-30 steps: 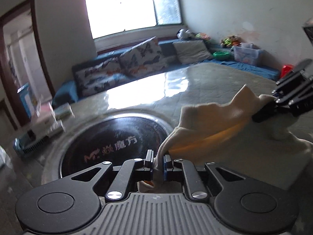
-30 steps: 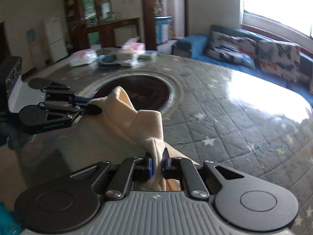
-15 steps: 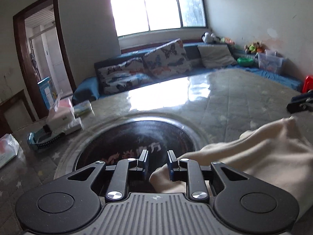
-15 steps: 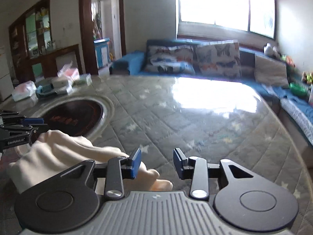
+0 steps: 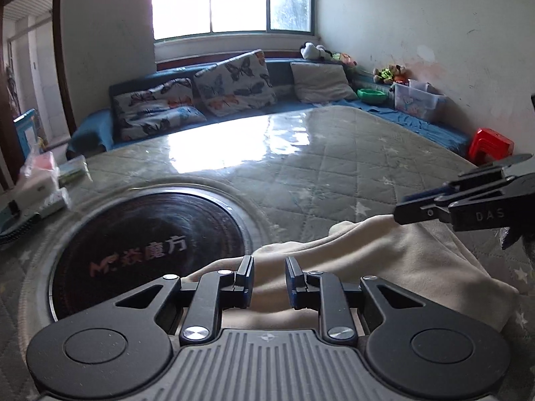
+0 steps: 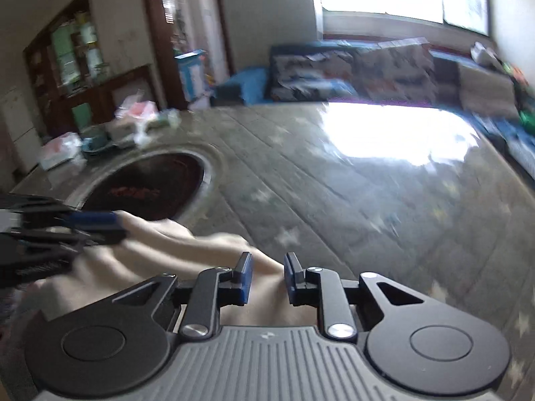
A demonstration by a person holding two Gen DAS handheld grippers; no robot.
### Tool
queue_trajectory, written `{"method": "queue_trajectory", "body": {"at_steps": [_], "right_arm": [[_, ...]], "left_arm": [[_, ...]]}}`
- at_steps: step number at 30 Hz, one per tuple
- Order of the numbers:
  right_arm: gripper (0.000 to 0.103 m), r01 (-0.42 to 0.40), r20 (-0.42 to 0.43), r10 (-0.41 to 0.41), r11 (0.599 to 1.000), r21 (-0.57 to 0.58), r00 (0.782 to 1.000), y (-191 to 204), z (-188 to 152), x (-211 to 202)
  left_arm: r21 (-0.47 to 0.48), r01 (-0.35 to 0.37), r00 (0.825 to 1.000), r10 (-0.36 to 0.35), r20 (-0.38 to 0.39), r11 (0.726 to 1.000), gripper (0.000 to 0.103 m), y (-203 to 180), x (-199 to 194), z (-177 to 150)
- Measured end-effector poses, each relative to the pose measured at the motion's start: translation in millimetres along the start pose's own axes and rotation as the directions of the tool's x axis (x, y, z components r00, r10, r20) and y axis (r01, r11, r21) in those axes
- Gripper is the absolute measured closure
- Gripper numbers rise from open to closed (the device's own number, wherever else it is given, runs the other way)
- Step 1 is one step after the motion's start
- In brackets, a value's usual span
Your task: Fold clothes
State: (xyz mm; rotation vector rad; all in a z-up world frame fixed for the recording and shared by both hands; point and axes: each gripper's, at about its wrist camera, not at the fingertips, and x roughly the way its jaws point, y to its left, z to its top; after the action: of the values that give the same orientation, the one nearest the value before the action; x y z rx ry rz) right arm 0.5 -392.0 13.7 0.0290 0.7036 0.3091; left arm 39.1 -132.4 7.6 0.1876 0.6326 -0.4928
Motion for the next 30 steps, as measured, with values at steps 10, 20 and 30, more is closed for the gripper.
{"method": "queue_trajectory", "body": {"at_steps": [10, 20, 30], "right_arm": [[0.084, -0.049, -0.042, 0.045, 0.994, -0.094, 0.998, 35, 7, 42], [0.083, -0.061, -0.032, 0.057, 0.987, -0.151, 0.998, 48, 5, 34], [0.083, -0.119, -0.006, 0.120, 0.976, -0.185, 0.993, 70, 4, 21]], "left_arm": [[-0.036, -0.032, 0.999, 0.031, -0.020, 0.999, 0.080, 2, 31, 2], [-0.061, -0.004, 0.999, 0.007, 0.050, 0.998, 0.080, 11, -12, -8], [-0.046, -0.058, 0.996, 0.061, 0.065, 0.997, 0.080, 17, -52, -42]]}}
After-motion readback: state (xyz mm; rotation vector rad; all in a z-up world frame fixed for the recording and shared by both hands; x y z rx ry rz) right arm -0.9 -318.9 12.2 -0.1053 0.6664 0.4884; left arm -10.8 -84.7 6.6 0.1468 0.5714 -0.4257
